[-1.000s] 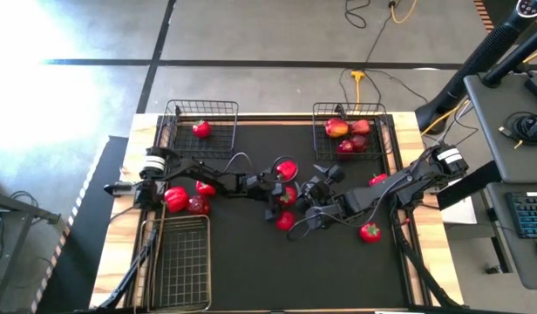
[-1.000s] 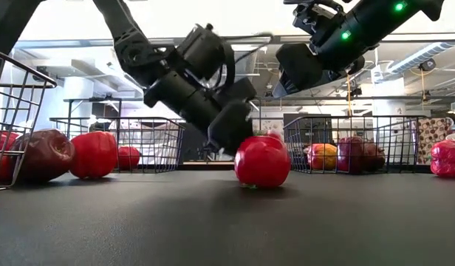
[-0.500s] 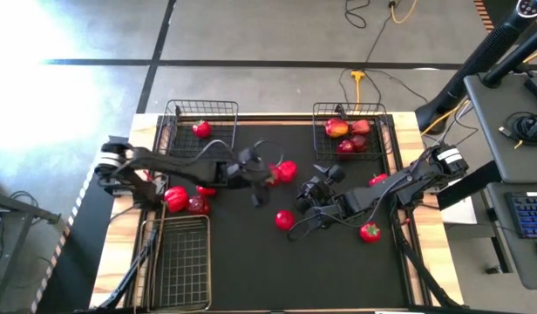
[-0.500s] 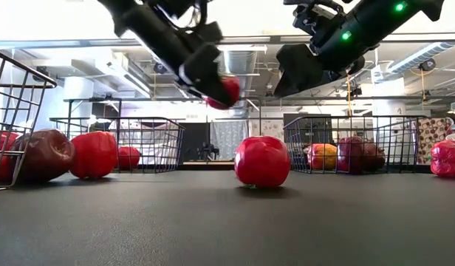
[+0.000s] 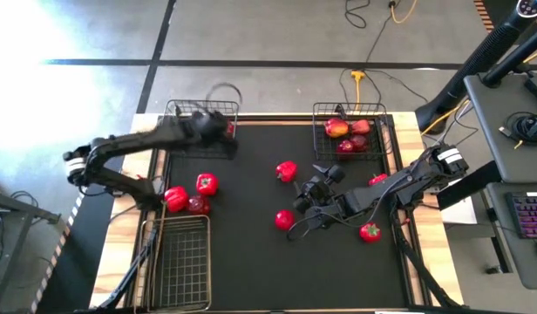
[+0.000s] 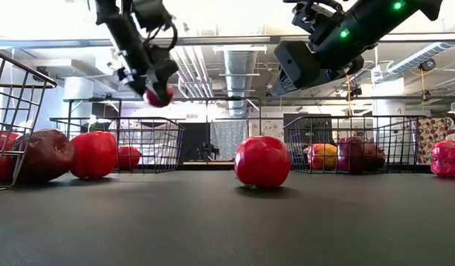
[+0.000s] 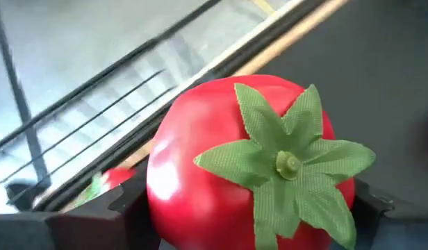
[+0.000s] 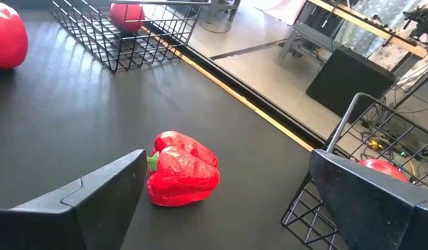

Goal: Sort produce into baskets
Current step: Put the tomato into the left black wire basket

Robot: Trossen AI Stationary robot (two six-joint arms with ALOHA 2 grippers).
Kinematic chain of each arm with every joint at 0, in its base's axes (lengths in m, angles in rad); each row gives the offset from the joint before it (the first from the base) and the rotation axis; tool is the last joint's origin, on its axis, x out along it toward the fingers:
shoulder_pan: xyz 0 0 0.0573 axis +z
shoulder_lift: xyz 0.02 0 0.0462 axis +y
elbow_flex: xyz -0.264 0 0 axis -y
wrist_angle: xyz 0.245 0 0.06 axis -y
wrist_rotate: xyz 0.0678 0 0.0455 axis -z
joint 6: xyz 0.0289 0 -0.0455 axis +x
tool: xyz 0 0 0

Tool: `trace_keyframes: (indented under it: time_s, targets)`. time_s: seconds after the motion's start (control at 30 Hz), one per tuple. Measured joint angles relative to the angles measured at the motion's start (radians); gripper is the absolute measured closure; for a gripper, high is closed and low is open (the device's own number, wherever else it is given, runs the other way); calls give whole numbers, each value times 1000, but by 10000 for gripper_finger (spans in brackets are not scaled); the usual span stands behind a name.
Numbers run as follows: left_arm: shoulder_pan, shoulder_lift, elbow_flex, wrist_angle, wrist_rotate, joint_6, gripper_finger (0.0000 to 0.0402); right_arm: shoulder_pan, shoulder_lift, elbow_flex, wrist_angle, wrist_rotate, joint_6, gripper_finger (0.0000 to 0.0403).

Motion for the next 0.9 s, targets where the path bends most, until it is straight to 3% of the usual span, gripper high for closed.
trace_keyframes:
  time_s: [0.17, 0.3, 0.4, 0.6, 0.9]
  targets:
    - [253, 41, 16, -37, 256, 3, 133, -1, 0, 0, 1, 0, 0, 9]
    - [365, 120, 32, -54, 319, 29, 132, -3, 0, 0, 1, 1, -3, 9]
    - [378, 177, 42, -91, 366, 59, 132, -5, 0, 0, 0, 1, -4, 9]
    - [378, 269, 114, -145, 365, 83, 132, -9, 0, 0, 0, 1, -12, 9]
    - [378, 411, 358, -419, 345, 195, 132, -9, 0, 0, -1, 0, -14, 9]
